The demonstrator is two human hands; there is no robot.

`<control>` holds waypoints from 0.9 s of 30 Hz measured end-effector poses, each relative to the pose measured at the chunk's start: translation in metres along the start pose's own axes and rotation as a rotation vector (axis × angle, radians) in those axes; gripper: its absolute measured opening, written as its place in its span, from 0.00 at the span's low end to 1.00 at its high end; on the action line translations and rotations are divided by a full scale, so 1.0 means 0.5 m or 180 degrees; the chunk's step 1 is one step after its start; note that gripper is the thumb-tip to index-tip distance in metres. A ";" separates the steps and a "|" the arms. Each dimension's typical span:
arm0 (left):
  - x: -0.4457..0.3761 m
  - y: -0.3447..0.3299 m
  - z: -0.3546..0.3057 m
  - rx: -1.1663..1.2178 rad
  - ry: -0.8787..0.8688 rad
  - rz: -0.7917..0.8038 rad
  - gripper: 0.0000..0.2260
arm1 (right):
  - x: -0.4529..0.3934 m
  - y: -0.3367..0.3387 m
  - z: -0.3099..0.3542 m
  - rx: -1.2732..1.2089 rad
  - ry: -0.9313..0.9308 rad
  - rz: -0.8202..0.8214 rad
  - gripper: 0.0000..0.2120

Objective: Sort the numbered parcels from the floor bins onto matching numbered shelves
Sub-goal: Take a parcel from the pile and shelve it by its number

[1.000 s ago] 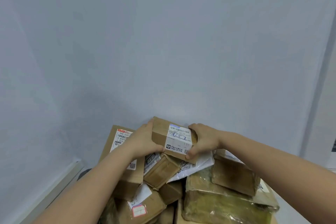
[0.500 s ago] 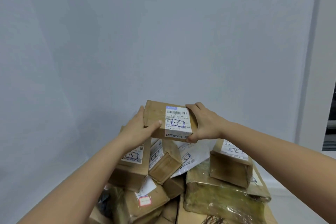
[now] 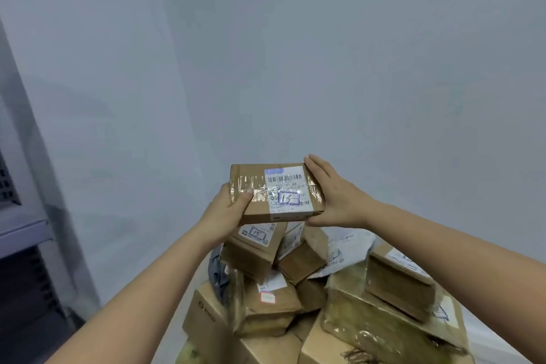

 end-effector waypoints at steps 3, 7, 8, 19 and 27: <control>0.066 0.014 -0.025 -0.0078 0.0011 -0.0264 0.02 | 0.016 0.000 0.019 -0.0779 -0.0061 0.0023 0.50; 0.163 0.041 -0.030 -0.0114 0.0126 -0.0655 0.05 | 0.005 -0.033 0.048 -0.2598 -0.0492 -0.0132 0.30; 0.189 0.048 -0.029 -0.0141 0.0178 -0.0729 0.06 | -0.003 -0.050 0.063 -0.2726 -0.0574 -0.0034 0.27; 0.515 0.168 0.023 -0.0322 0.1283 -0.1498 0.12 | 0.002 -0.179 0.373 -0.2565 0.0236 0.0526 0.20; 0.736 0.240 0.026 -0.0421 0.1851 -0.2020 0.19 | 0.046 -0.230 0.591 -0.2945 0.0684 0.0625 0.17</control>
Point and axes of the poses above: each hand's wrist, its own x-axis away from the middle knuckle, its own y-axis out of the back of the hand, z = x × y, the point moved 7 cm from there along -x, towards the middle knuckle, and after that the axes turned 10 degrees about z, right-handed, at the moved point
